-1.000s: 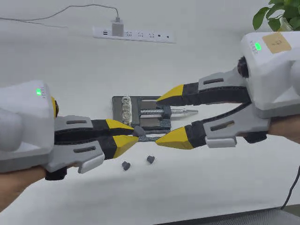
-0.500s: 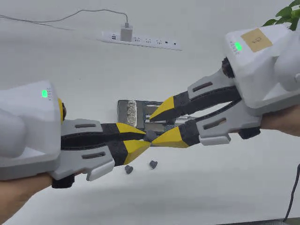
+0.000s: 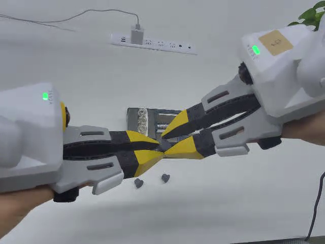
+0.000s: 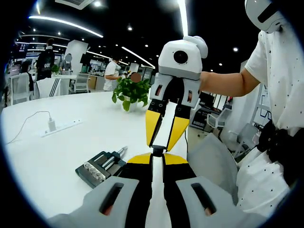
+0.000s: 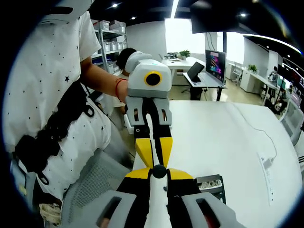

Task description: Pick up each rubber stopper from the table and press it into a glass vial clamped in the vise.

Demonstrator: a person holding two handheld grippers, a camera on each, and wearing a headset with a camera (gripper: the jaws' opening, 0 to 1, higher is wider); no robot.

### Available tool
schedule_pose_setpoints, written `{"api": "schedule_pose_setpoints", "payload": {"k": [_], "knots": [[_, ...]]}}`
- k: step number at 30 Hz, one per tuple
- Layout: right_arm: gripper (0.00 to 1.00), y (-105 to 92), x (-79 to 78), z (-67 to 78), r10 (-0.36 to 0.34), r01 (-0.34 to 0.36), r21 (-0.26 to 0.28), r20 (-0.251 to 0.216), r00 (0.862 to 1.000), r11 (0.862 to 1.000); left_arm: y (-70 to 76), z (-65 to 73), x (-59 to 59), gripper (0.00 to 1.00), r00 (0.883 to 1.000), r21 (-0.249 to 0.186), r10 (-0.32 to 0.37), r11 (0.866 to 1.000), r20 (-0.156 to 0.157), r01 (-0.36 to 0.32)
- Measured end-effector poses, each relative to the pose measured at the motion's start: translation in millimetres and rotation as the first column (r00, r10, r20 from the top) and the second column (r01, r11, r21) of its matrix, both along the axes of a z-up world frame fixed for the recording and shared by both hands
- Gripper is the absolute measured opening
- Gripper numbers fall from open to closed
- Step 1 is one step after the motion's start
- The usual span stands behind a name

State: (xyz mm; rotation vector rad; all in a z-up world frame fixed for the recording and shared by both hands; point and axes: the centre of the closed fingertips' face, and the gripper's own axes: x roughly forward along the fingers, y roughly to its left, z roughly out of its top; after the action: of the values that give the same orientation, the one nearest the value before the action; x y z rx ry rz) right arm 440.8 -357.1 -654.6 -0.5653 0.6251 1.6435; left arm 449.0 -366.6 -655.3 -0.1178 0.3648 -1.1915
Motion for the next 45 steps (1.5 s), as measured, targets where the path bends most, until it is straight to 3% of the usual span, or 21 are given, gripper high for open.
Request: {"api": "schedule_pose_setpoints", "payload": {"k": [19,45], "knots": [[0.07,1.6,-0.8,-2.2,0.038,-0.037,-0.033,0.013,0.999,0.999,0.9,-3.4,-0.8,0.03,1.0,0.009,-0.026,1.0,-0.005,0.026],[0.06,10.2,2.2,-7.9,0.049,-0.047,-0.055,0.037,0.998,0.997,7.5,-9.8,5.1,0.04,0.999,-0.005,-0.003,1.0,0.039,0.004]]}}
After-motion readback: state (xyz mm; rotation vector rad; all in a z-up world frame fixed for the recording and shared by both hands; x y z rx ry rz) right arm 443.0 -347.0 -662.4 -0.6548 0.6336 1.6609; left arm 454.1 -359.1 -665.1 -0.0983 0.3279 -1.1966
